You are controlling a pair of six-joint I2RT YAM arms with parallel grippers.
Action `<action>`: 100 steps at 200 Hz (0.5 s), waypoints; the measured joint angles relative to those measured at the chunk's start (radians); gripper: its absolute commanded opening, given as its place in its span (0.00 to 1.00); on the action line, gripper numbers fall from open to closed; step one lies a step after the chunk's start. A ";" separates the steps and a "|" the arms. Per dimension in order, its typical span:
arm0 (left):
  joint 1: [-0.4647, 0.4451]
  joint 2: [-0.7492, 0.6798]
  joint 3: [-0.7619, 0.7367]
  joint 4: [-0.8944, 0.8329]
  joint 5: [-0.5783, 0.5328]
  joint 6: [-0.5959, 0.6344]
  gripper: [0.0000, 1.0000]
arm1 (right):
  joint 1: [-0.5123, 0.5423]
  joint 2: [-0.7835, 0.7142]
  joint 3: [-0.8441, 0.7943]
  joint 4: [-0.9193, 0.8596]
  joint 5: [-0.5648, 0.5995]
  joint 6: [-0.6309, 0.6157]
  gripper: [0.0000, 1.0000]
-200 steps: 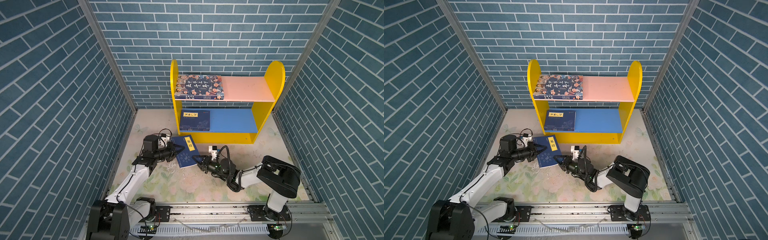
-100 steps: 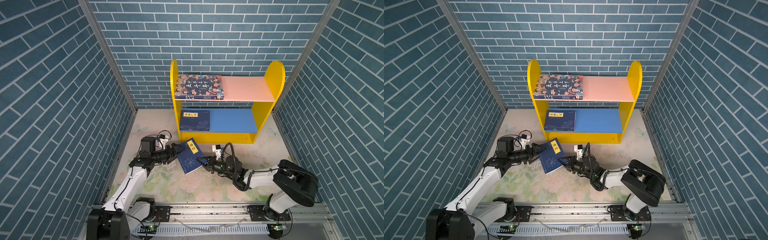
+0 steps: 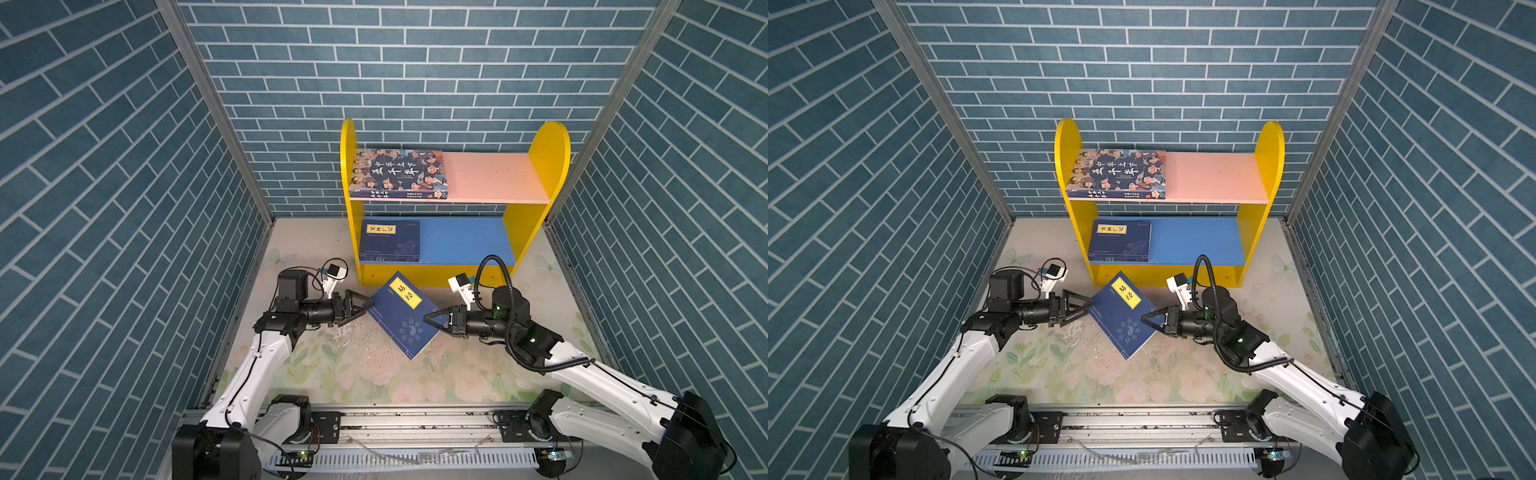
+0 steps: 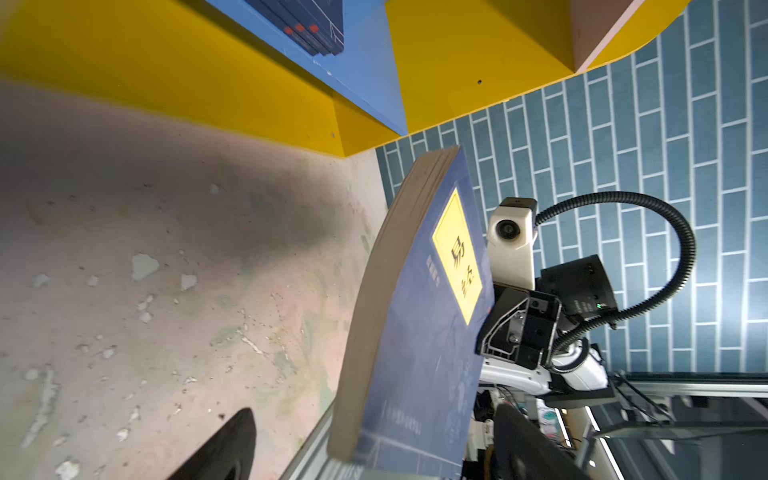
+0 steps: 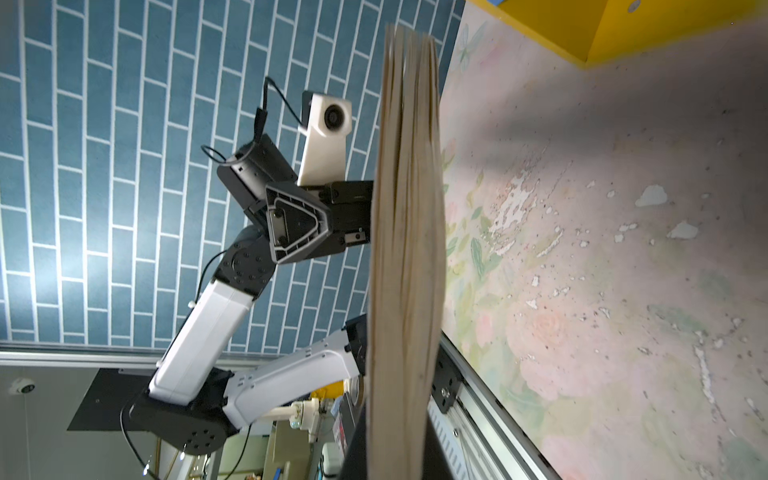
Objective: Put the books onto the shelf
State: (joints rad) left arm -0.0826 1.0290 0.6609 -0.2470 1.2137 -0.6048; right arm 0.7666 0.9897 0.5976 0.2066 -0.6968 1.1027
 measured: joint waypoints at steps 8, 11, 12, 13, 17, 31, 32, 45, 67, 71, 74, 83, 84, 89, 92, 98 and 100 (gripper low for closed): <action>-0.006 0.014 -0.001 0.013 0.028 -0.013 0.89 | -0.002 0.000 0.009 -0.027 -0.030 -0.015 0.00; -0.009 0.018 -0.001 0.017 0.037 -0.015 0.89 | -0.002 0.000 0.013 -0.040 -0.041 -0.023 0.00; -0.010 0.019 -0.001 0.019 0.039 -0.016 0.89 | -0.002 0.000 0.014 -0.042 -0.044 -0.024 0.00; -0.011 0.021 -0.001 0.021 0.042 -0.018 0.89 | -0.002 0.000 0.015 -0.047 -0.048 -0.027 0.00; -0.016 0.025 -0.001 0.025 0.053 -0.021 0.89 | -0.003 0.000 0.019 -0.057 -0.061 -0.033 0.00; -0.043 0.034 -0.001 0.034 0.093 -0.029 0.87 | -0.005 0.002 0.035 -0.089 -0.105 -0.056 0.00; -0.045 0.034 -0.001 0.034 0.095 -0.029 0.87 | -0.005 0.002 0.036 -0.090 -0.108 -0.057 0.00; -0.069 0.035 0.000 0.032 0.123 -0.024 0.87 | -0.005 0.007 0.053 -0.103 -0.145 -0.071 0.00; -0.091 0.042 0.003 0.015 0.153 -0.004 0.80 | -0.007 0.022 0.079 -0.121 -0.196 -0.093 0.00; -0.093 0.044 0.003 0.014 0.158 -0.006 0.78 | -0.008 0.025 0.083 -0.126 -0.203 -0.099 0.00; -0.095 0.046 0.003 0.014 0.162 -0.003 0.77 | -0.008 0.028 0.087 -0.131 -0.208 -0.106 0.00; -0.105 0.050 0.004 0.013 0.176 -0.004 0.71 | -0.010 0.039 0.097 -0.145 -0.222 -0.117 0.00; -0.106 0.050 0.004 0.013 0.177 -0.006 0.70 | -0.010 0.041 0.097 -0.145 -0.223 -0.118 0.00; -0.113 0.052 0.005 0.013 0.184 -0.002 0.66 | -0.012 0.048 0.102 -0.151 -0.230 -0.124 0.00; -0.117 0.053 0.005 0.013 0.189 -0.006 0.62 | -0.013 0.055 0.105 -0.153 -0.236 -0.127 0.00; -0.125 0.056 0.006 0.012 0.199 -0.007 0.56 | -0.015 0.067 0.113 -0.161 -0.243 -0.136 0.00; -0.127 0.056 0.007 0.012 0.203 -0.002 0.53 | -0.015 0.069 0.114 -0.163 -0.246 -0.137 0.00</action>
State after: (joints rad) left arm -0.2100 1.0855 0.6682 -0.2348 1.4170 -0.6071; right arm 0.7517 1.0588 0.7116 0.0437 -0.9424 0.9653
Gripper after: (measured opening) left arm 0.629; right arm 0.115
